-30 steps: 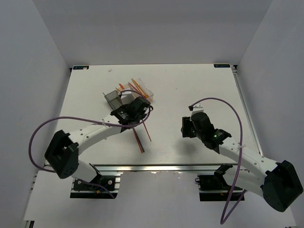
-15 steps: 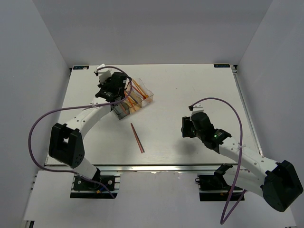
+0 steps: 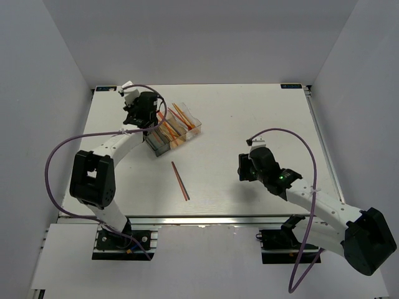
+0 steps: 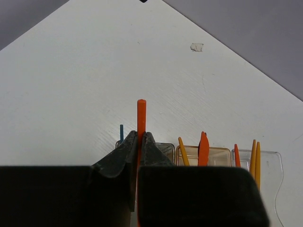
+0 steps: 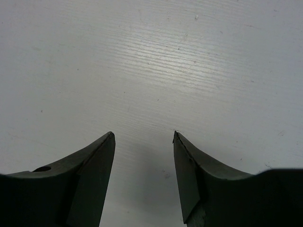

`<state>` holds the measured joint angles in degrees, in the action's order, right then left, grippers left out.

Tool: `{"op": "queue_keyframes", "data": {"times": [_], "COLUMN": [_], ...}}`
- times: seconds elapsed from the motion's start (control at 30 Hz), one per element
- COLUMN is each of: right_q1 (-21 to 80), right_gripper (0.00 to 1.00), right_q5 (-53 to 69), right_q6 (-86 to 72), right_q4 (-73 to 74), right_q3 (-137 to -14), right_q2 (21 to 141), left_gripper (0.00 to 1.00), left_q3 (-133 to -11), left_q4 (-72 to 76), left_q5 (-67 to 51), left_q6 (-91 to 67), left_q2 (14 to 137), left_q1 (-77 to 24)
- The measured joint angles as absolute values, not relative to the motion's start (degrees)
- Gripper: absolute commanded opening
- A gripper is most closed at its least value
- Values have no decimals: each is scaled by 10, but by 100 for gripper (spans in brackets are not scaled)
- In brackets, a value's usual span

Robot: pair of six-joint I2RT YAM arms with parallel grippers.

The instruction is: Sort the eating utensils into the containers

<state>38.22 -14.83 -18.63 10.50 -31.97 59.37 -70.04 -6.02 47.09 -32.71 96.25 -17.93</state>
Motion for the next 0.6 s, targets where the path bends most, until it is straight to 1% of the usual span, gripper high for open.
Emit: {"op": "queue_keyframes", "data": {"times": [0.4,0.5,0.53,0.6], "right_q1": [382,382,382,382], "right_gripper": [58,58,58,58], "right_q5": [-129,-125,-125,-123], "right_q6": [-178,-177,-177,-177], "right_q4": [87,84,84,83], "right_q3": [-309,-297,-295,-293], "right_q2": [585,566,562,558], "left_gripper": [1,7,12,14], "left_q3": [-683,-673,-667,-661], "left_q4": [-17,-17,-17,-17], "left_q5": [466,465,465,465], "left_q6": [-322,-329,-330,-333], "left_q2": [1029,1039,1038,1038], "left_q1": [-177,-177,-177,-177]}}
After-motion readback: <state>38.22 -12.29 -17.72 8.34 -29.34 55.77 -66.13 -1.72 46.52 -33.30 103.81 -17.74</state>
